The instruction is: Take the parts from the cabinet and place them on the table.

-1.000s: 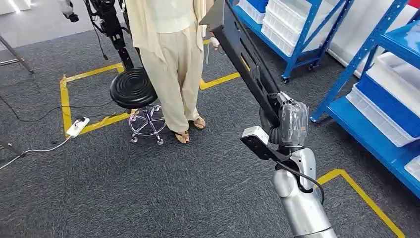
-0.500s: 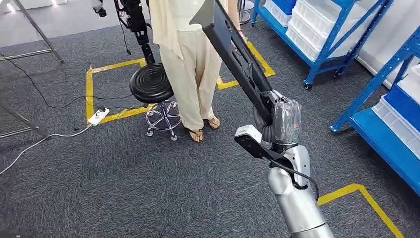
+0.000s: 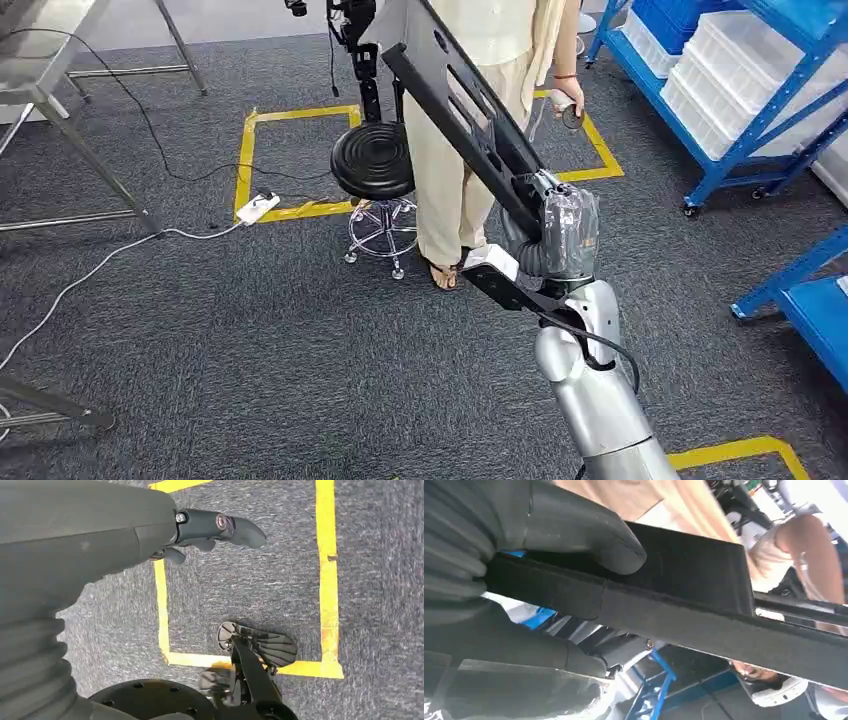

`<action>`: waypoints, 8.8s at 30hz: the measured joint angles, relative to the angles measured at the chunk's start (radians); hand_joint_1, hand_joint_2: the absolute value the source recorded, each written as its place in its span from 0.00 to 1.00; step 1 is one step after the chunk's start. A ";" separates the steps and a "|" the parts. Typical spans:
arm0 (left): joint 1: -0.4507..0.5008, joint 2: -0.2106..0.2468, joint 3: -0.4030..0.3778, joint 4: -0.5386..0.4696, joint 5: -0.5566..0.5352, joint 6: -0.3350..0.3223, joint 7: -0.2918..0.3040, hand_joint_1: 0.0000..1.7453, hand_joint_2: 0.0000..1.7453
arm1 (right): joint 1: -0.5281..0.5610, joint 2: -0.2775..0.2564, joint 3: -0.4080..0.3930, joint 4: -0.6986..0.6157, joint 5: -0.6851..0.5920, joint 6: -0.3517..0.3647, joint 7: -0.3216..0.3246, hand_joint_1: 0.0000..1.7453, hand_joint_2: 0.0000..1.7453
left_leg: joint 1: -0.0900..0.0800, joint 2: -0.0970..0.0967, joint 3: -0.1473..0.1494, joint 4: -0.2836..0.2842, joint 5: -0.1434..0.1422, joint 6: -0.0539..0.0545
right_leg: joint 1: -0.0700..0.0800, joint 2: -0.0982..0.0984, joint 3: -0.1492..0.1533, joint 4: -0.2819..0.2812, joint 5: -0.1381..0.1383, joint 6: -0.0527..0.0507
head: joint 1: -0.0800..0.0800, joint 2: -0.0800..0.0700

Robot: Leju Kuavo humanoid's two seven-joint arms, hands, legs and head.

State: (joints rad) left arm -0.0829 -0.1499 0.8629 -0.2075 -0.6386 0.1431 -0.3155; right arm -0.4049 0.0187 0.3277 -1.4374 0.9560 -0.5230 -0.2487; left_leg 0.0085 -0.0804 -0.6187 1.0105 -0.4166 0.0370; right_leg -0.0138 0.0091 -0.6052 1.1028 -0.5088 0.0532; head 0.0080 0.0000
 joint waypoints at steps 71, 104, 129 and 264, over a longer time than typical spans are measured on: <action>0.003 -0.002 0.009 0.000 -0.032 -0.011 0.005 0.00 1.00 | 0.019 -0.008 -0.015 -0.023 0.029 -0.012 0.031 1.00 1.00 | 0.009 0.065 -0.088 0.175 -0.099 -0.043 | -0.016 -0.015 0.036 -0.083 0.033 -0.047 | -0.021 0.000; 0.006 0.003 0.014 0.000 -0.054 -0.018 0.010 0.00 1.00 | 0.039 0.004 -0.024 0.014 0.035 -0.013 0.025 1.00 1.00 | 0.005 0.072 -0.171 0.324 -0.141 -0.038 | -0.009 -0.040 0.033 -0.078 0.026 -0.056 | -0.018 0.000; 0.006 -0.003 0.014 0.000 -0.060 -0.026 0.016 0.00 1.00 | 0.071 -0.012 -0.060 0.002 0.067 0.003 0.037 1.00 1.00 | 0.004 -0.030 -0.016 0.020 -0.011 -0.020 | -0.027 0.013 0.018 -0.068 0.036 -0.029 | -0.008 0.000; -0.006 -0.010 0.115 0.000 -0.033 -0.072 -0.017 0.00 1.00 | -0.182 -0.124 -0.007 0.084 0.385 0.073 0.202 1.00 1.00 | -0.025 0.062 0.019 -0.018 -0.004 0.010 | -0.015 -0.009 0.025 -0.097 0.063 -0.008 | -0.012 0.000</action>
State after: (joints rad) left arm -0.0893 -0.1602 0.9781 -0.2071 -0.6718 0.0713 -0.3326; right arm -0.5870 -0.1053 0.3208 -1.3535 1.3413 -0.4498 -0.0465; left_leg -0.0163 -0.0184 -0.5997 0.9927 -0.4205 0.0465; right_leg -0.0289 0.0004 -0.5806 1.0055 -0.4458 0.0448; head -0.0042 0.0000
